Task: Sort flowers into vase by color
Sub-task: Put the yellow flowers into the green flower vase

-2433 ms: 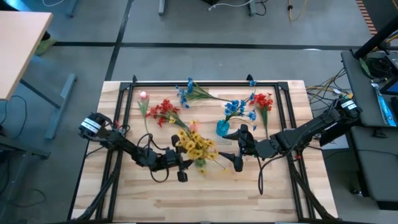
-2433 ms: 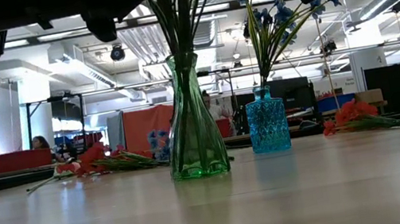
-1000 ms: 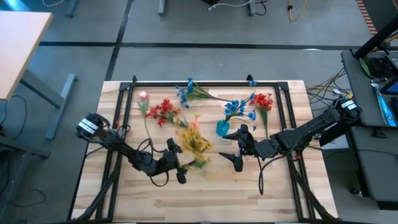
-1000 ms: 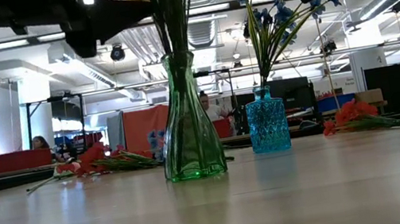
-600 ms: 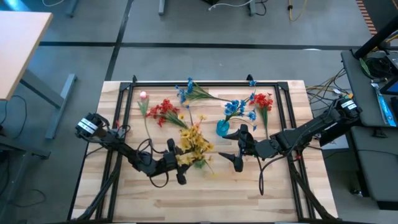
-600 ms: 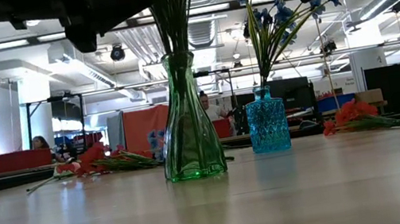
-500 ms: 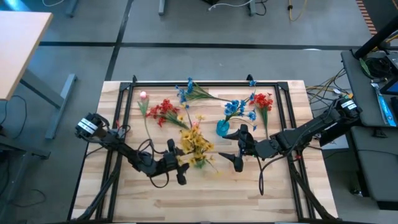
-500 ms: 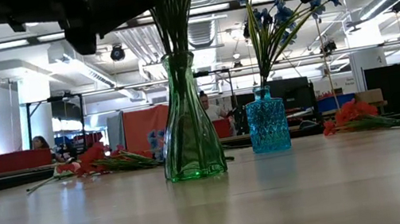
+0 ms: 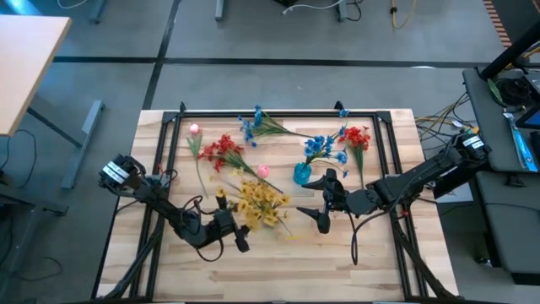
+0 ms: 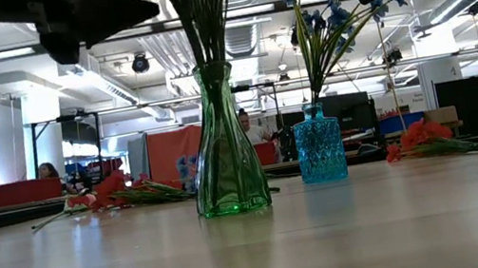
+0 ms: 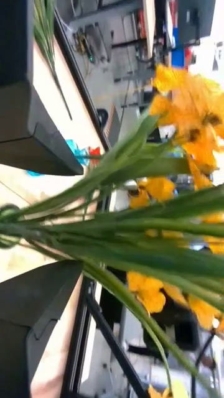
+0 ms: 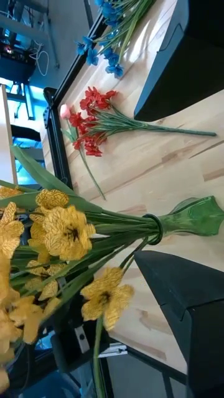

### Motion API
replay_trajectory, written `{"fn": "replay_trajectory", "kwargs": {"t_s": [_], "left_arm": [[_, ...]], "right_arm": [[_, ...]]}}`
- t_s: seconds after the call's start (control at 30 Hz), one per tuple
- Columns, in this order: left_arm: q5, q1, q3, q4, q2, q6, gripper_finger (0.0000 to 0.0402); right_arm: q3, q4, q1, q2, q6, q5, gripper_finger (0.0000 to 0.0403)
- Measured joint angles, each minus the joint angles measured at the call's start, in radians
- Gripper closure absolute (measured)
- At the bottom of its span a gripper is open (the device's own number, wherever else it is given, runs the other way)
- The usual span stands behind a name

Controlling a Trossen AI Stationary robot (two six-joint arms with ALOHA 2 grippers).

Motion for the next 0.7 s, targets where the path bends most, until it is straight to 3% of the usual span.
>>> {"fn": "replay_trajectory", "kwargs": {"t_s": [0.13,0.37,0.47,0.7], "left_arm": [[0.073,0.009,0.017,0.001,0.002,0.002,0.0182],[0.072,0.024,0.021,-0.005,0.002,0.009,0.0194],[0.073,0.022,0.021,-0.006,0.003,0.024,0.0232],[0.072,0.030,0.021,-0.006,0.003,0.026,0.0368]], "right_arm": [[0.000,0.000,0.000,0.000,0.000,0.000,0.0055],[0.000,0.000,0.000,0.000,-0.003,0.000,0.0055],[0.000,0.000,0.000,0.000,-0.004,0.000,0.0055],[0.000,0.000,0.000,0.000,-0.008,0.000,0.0055]]}}
